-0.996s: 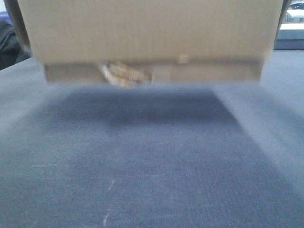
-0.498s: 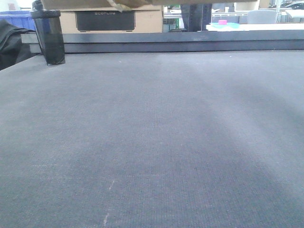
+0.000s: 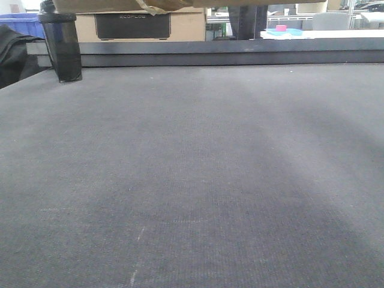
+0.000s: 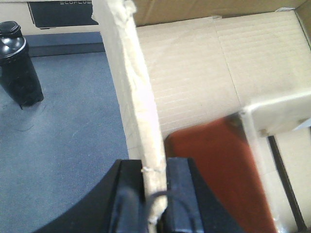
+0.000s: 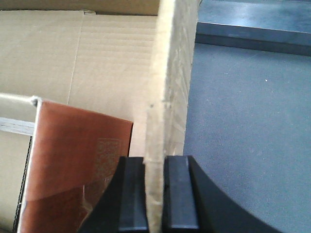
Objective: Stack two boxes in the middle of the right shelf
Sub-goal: 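Lift the clamped boxes up off the conveyor table with both grippers, then hold the boxes with both grippers while the base turns away from the table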
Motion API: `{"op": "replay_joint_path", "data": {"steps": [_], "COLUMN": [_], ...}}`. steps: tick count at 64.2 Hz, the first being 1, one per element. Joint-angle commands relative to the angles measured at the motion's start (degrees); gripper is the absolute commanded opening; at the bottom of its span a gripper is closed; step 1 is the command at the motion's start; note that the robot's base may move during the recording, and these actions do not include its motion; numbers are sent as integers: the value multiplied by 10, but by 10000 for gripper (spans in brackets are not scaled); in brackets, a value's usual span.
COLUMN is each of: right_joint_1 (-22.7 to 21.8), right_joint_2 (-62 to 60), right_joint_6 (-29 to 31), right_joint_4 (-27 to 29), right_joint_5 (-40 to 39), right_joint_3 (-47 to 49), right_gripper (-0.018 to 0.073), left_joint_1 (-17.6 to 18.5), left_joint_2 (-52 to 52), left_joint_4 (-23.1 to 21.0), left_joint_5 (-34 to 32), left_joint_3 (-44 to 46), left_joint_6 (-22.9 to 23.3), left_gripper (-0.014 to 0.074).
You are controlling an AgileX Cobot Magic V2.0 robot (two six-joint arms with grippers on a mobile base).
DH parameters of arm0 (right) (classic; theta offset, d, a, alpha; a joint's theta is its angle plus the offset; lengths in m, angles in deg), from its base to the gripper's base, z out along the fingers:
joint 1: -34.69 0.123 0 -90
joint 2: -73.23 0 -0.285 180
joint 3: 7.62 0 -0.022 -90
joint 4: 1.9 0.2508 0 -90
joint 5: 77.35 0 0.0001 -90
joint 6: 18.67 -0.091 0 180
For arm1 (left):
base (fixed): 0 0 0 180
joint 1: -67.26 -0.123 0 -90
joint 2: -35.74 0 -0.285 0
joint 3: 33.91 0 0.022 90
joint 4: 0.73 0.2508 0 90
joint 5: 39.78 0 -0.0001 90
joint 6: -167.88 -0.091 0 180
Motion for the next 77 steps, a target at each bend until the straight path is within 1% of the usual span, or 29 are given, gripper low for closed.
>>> {"op": "replay_joint_path", "data": {"steps": [1, 77], "right_joint_1": [-5, -5], "right_joint_2": [-9, -7], "right_joint_6": [1, 1], "right_joint_4": [-14, -14], "right_joint_5": [-30, -30], "right_joint_3": [6, 6], "right_gripper": [-154, -154], "left_joint_1": [0, 0], "left_joint_2": [7, 7], "left_joint_4": [19, 19], "left_joint_5": [-24, -24], "left_joint_3": [5, 5], "left_joint_6": [-8, -8], "left_gripper": [-111, -111]}}
